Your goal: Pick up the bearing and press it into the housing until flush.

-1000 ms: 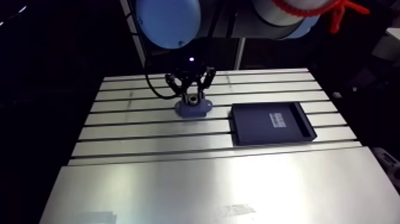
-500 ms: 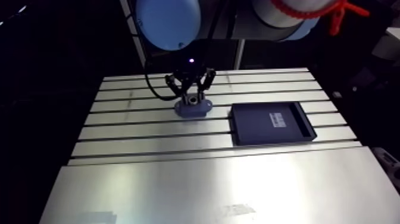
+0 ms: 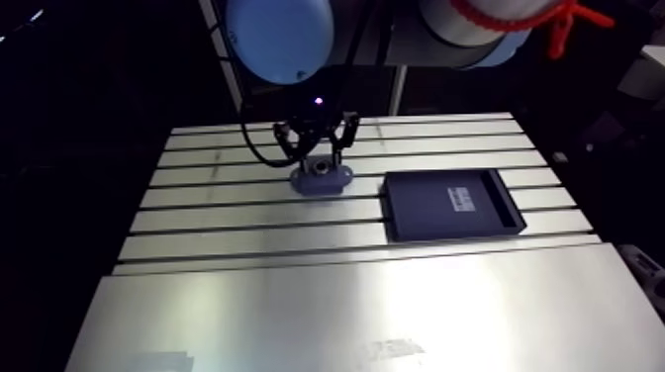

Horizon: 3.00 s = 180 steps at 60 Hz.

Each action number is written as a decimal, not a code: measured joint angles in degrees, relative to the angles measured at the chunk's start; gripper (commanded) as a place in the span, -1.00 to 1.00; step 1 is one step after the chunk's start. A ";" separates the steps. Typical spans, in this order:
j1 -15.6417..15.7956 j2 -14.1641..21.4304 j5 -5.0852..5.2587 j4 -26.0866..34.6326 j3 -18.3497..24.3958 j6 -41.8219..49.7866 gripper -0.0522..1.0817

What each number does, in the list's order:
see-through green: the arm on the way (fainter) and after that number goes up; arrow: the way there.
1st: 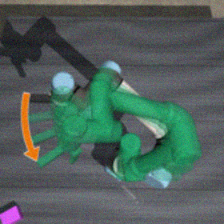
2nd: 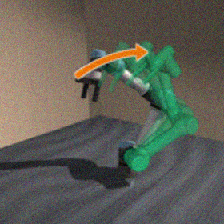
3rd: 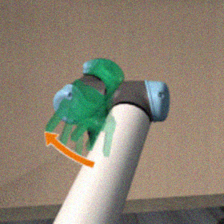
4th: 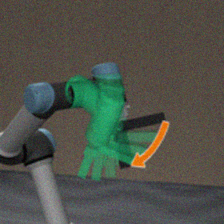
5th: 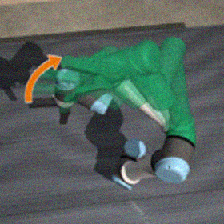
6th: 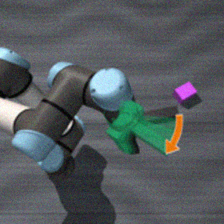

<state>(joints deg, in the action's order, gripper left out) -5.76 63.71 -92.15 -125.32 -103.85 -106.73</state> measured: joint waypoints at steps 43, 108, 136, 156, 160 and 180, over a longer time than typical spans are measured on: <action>-0.10 3.64 0.17 14.53 8.22 7.60 0.99; -0.08 -0.05 0.34 11.08 6.67 11.80 0.99; -0.14 -0.54 0.43 9.13 5.41 11.41 0.99; -0.18 -0.56 0.43 8.94 5.01 11.32 0.99; -0.19 -0.56 0.43 8.82 4.91 11.30 0.99; -0.19 -0.57 0.43 7.93 4.39 11.18 0.99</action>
<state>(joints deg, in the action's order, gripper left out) -5.95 63.14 -91.71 -117.39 -99.45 -95.55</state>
